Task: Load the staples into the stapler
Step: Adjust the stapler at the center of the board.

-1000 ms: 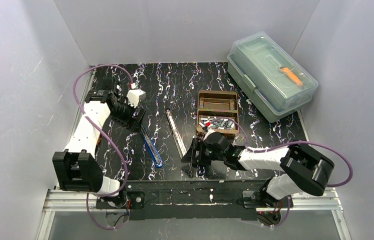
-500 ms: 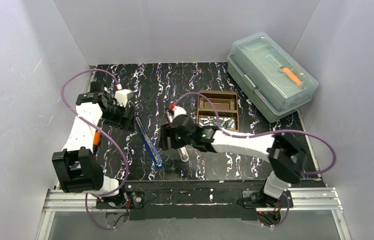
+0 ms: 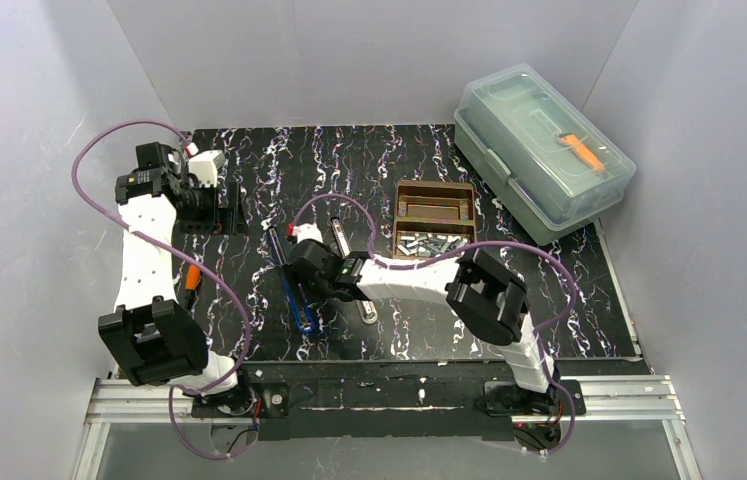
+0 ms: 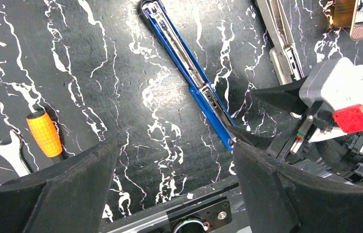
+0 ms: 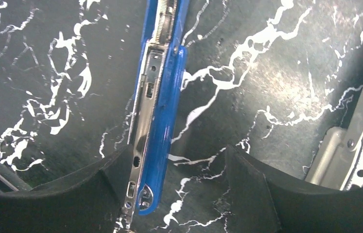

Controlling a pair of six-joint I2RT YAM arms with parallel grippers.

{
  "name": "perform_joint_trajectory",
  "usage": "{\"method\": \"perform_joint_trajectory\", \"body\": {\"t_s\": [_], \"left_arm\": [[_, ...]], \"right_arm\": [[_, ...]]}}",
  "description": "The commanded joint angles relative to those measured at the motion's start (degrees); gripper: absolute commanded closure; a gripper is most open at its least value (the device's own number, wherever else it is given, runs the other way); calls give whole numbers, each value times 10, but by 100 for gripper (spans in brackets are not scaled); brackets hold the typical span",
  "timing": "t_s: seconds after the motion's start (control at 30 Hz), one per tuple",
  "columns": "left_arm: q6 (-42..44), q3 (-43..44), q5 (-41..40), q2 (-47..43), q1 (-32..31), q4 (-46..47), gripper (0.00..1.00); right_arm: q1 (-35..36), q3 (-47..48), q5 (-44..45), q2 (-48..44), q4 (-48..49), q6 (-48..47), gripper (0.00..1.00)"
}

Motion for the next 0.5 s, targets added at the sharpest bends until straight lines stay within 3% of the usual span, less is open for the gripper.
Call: {"method": "perform_joint_trajectory", "body": {"t_s": [0.0, 0.47], "left_arm": [[-4, 8, 22, -28, 3, -25, 12], [-22, 15, 23, -41, 13, -25, 11]], "right_arm": [[14, 31, 28, 19, -1, -10, 23], [32, 112, 86, 53, -24, 1, 24]]}}
